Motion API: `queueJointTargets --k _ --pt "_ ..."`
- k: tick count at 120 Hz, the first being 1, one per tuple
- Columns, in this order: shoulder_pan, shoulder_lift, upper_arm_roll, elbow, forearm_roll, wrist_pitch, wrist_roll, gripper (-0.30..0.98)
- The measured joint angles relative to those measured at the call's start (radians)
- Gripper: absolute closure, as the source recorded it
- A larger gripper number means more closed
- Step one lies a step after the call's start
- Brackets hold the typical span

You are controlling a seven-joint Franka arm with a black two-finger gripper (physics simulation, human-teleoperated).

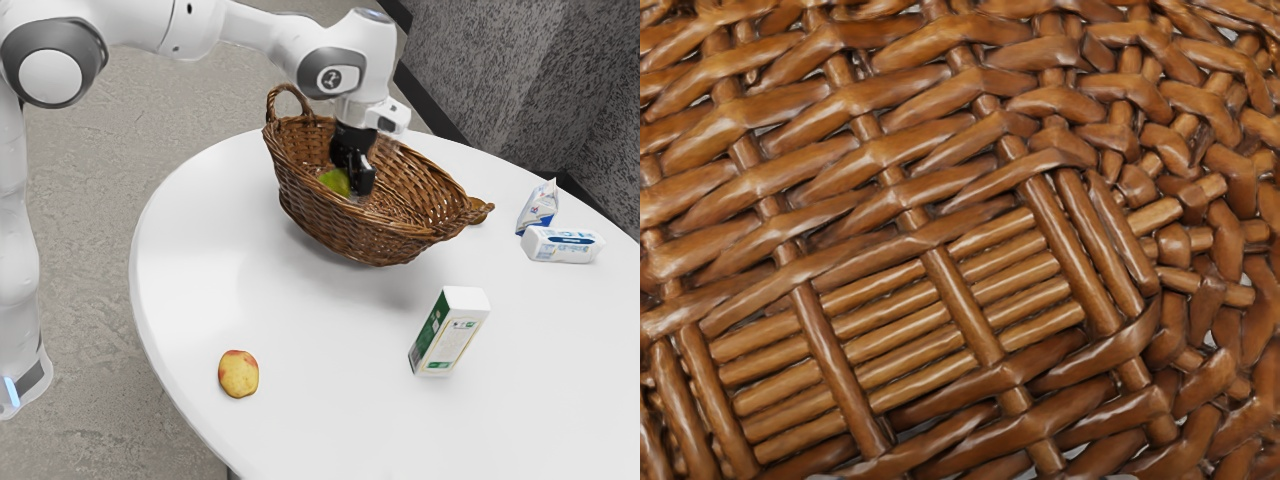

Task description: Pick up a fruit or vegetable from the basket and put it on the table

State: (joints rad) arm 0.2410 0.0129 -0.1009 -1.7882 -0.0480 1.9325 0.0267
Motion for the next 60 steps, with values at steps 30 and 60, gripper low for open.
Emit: queueJointTargets --k 30,60 --pt "0.104 -0.034 -0.100 0.125 -0.013 -0.075 -0.005 0.42" --pt "-0.035 -0.093 -0.272 0.173 -0.047 -0.145 -0.024 0.43"
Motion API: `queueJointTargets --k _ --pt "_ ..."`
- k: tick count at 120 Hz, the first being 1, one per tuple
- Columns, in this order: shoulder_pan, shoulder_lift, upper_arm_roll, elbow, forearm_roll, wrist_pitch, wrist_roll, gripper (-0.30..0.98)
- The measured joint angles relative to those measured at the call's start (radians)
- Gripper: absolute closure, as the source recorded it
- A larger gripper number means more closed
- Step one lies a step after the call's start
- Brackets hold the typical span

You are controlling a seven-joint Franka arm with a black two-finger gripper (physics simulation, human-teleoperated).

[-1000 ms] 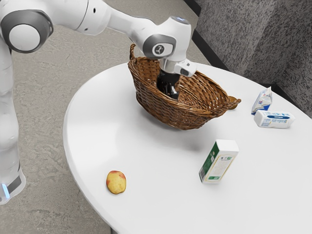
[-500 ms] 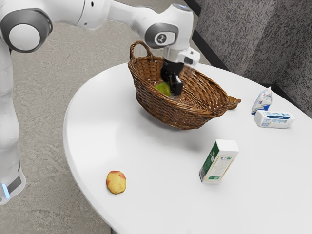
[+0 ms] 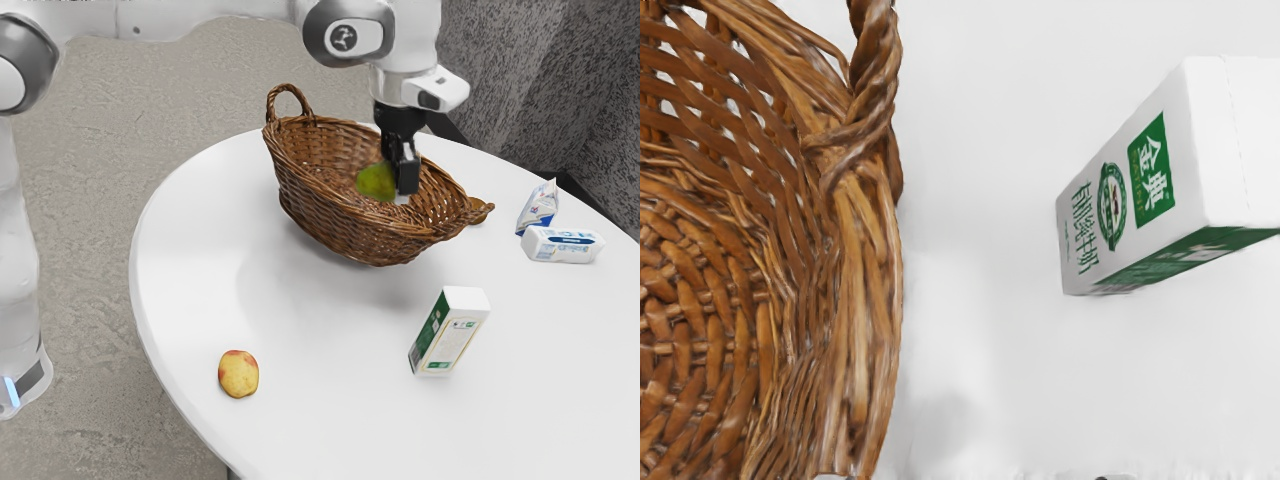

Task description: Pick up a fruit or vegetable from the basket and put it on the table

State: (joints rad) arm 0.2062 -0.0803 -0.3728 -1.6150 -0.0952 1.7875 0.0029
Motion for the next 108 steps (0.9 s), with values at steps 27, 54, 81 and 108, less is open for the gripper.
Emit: queueJointTargets --k 27,54,81,108 --pt "0.025 -0.005 -0.058 -0.004 -0.011 -0.019 -0.018 0.43" --pt "0.006 -0.009 -0.090 -0.015 -0.010 -0.019 -0.040 0.34" --pt "0.012 -0.014 -0.090 -0.016 -0.019 -0.020 -0.068 0.07" --pt "0.017 -0.024 -0.062 -0.004 -0.018 -0.072 -0.086 0.01"
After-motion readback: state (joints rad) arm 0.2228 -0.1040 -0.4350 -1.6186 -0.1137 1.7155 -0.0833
